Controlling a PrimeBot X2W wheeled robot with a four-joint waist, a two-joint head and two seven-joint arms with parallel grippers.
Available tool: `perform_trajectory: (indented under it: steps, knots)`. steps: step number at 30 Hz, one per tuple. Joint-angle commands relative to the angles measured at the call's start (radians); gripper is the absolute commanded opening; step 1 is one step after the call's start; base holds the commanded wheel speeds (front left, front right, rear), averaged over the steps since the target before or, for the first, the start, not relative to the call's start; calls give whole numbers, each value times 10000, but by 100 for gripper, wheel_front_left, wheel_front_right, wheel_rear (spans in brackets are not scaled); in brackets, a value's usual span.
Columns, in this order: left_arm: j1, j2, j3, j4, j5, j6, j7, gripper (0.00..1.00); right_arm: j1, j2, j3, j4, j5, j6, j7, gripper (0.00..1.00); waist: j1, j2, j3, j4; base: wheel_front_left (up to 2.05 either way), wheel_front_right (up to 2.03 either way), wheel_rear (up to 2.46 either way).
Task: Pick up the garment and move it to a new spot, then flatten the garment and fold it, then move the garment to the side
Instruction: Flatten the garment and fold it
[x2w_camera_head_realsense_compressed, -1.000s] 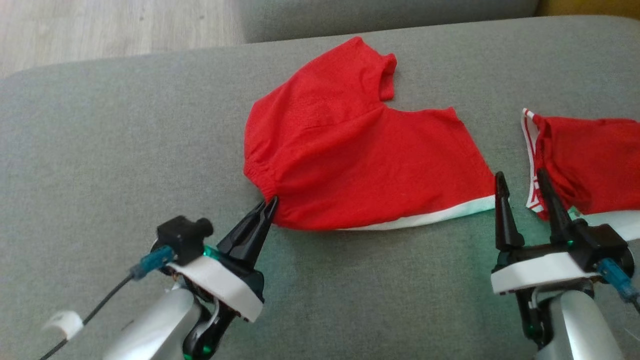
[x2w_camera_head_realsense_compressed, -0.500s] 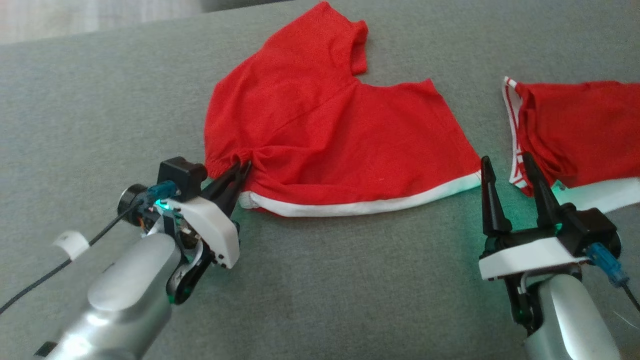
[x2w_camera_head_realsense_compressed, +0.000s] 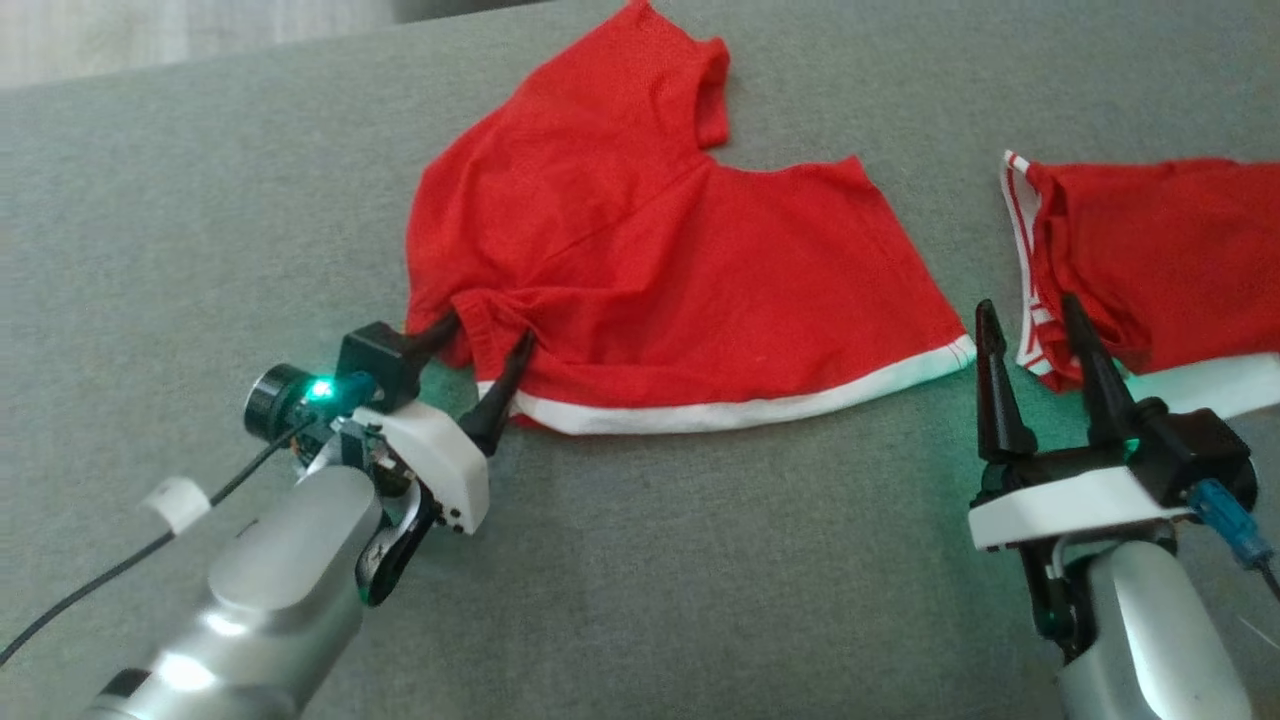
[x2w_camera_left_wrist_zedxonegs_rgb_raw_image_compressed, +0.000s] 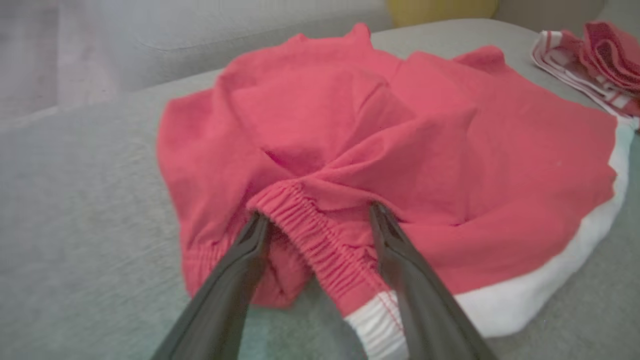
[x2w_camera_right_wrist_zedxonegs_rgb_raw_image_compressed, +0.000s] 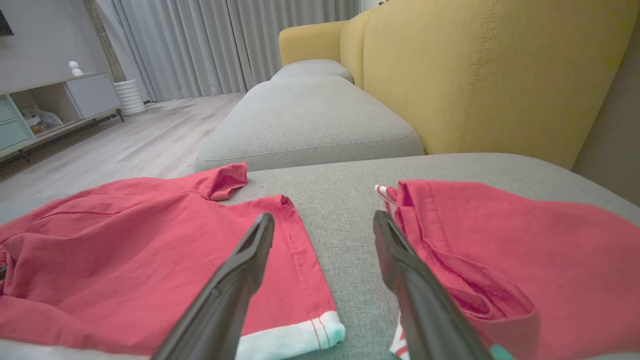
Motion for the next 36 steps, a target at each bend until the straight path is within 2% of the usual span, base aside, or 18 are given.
perform_trajectory:
  steps: [1,8,16,20,23,27,32,36]
  knots:
    - [-258,234,411,-164,69,74,-157,100,-259,-49,165,-334,-73,-7,-110,100,-1,0,-103,106,0,0,0]
    - [131,138,813,-550,45,762,-1273,100,-105,-49,-134,-341,-269,-7,-110,100,-1,0,-608,652,0,0,0]
    - [1020,156,1425,-1640,6,1573,-1878,100,134,-49,-212,-337,-382,-7,-110,100,-1,0,-1053,1216,0,0,0]
    - [1574,136,1807,-2323,51,1813,-1964,100,213,-49,-191,-340,-379,-7,-110,100,-1,0,-1170,1359,0,0,0]
    - [2010,42,2001,-2821,138,1814,-1980,100,259,-49,-232,-362,-365,-7,-110,100,-1,0,-1195,1437,0,0,0]
    - [2471,-94,2017,-3075,223,1560,-1984,100,325,-49,-204,-393,-350,-7,-110,100,-1,0,-1186,1466,0,0,0]
    - [2501,-30,1348,-2780,156,573,-1511,100,251,-49,-103,-436,-358,-7,-110,100,-1,0,-1034,1363,0,0,0]
    - [2292,33,1044,-2373,108,45,-1137,100,202,-49,-14,-453,-371,-7,-110,100,-1,0,-892,1206,0,0,0]
